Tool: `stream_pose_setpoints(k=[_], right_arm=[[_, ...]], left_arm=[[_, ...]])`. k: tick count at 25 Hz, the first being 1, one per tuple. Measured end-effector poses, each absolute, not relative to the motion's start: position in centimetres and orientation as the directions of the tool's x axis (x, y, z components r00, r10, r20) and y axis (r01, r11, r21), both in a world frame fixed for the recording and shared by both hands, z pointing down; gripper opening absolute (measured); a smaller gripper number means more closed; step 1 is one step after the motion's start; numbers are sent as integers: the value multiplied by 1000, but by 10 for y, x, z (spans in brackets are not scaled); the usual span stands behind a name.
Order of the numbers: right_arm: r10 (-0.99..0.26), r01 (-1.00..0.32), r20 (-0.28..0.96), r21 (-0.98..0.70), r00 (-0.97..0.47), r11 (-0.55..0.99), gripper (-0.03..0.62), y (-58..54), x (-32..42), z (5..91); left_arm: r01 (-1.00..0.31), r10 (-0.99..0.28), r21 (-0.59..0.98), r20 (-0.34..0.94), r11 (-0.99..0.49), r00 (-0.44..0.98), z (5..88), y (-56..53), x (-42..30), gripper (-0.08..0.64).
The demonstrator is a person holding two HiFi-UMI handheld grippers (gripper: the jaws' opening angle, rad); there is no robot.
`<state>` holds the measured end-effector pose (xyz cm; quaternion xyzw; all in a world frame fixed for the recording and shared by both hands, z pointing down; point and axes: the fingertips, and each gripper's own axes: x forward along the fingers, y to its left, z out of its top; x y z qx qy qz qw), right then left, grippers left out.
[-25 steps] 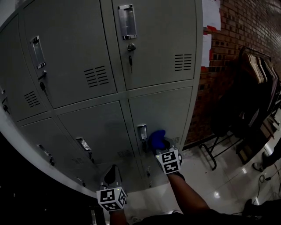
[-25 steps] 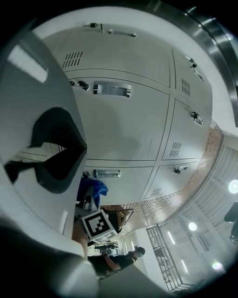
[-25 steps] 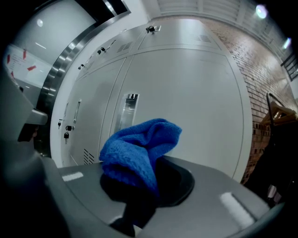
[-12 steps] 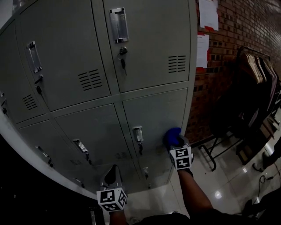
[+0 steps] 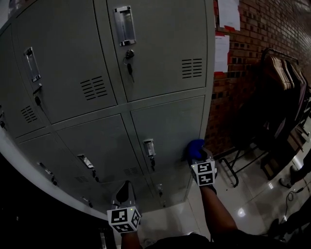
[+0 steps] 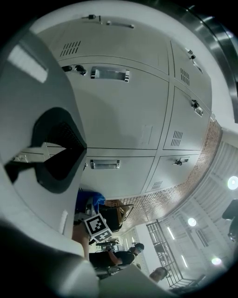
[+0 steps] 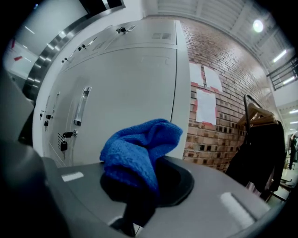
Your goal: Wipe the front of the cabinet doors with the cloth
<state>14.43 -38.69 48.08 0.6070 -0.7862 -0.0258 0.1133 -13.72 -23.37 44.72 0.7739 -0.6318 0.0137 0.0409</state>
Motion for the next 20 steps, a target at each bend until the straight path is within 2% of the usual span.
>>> stream_pose_setpoints(k=[5, 12, 20], right_arm=[[-957, -939, 157, 209, -245, 274, 60, -372, 153, 492], [-940, -940, 266, 204, -214, 272, 60, -387, 157, 534], [-944, -949, 270, 193, -191, 247, 60, -390, 148, 536]], left_arm=[[-975, -974, 48, 61, -216, 219, 447, -237, -131, 12], [-976, -975, 49, 60, -211, 213, 448, -241, -136, 12], [-978, -976, 51, 69, -204, 207, 452, -242, -143, 12]])
